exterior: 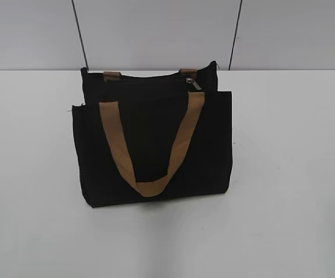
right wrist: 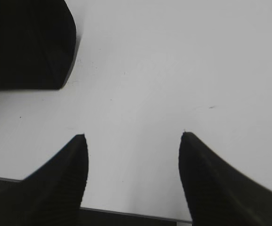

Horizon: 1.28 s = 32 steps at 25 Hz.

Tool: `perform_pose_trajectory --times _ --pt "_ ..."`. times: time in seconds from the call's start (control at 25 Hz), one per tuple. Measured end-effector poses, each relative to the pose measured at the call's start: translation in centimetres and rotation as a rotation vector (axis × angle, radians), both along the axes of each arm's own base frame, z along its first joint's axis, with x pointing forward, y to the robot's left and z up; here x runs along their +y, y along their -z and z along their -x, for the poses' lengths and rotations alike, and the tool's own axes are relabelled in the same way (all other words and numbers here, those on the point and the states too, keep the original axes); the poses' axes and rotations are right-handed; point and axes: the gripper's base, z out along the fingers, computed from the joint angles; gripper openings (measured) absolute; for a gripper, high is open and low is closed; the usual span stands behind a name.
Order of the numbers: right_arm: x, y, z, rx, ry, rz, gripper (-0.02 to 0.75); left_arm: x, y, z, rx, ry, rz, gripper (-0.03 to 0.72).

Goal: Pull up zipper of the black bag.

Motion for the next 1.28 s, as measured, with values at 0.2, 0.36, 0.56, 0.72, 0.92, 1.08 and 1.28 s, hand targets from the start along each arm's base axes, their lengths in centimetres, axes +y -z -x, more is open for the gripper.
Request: perform_pose_trajectory --times 0.2,0.36,0.56,0.72,0.92,1.08,1.28 --pt "0.0 0.0 0.0 0.0 0.0 0.0 0.475 0.0 0.0 0.0 0.0 0.0 0.0 0.366" --pt "0.0 0.0 0.0 0.0 0.0 0.0 0.475 0.0 0.0 0.0 0.0 0.0 0.0 0.34" --pt "0.0 0.0 0.0 0.0 0.0 0.0 0.475 0.0 0.0 0.0 0.0 0.0 0.0 0.315" --pt "0.0 0.0 0.0 0.0 0.0 0.0 0.475 0.0 0.0 0.0 0.0 0.0 0.0 0.297" --pt "0.0 0.0 0.0 0.0 0.0 0.0 0.475 0.0 0.0 0.0 0.0 0.005 0.0 0.258" --pt "0.0 0.0 0.0 0.0 0.0 0.0 0.475 0.05 0.0 0.01 0.0 0.06 0.0 0.241" --pt "0.0 0.0 0.0 0.0 0.0 0.0 0.475 0.1 0.0 0.01 0.0 0.105 0.0 0.239"
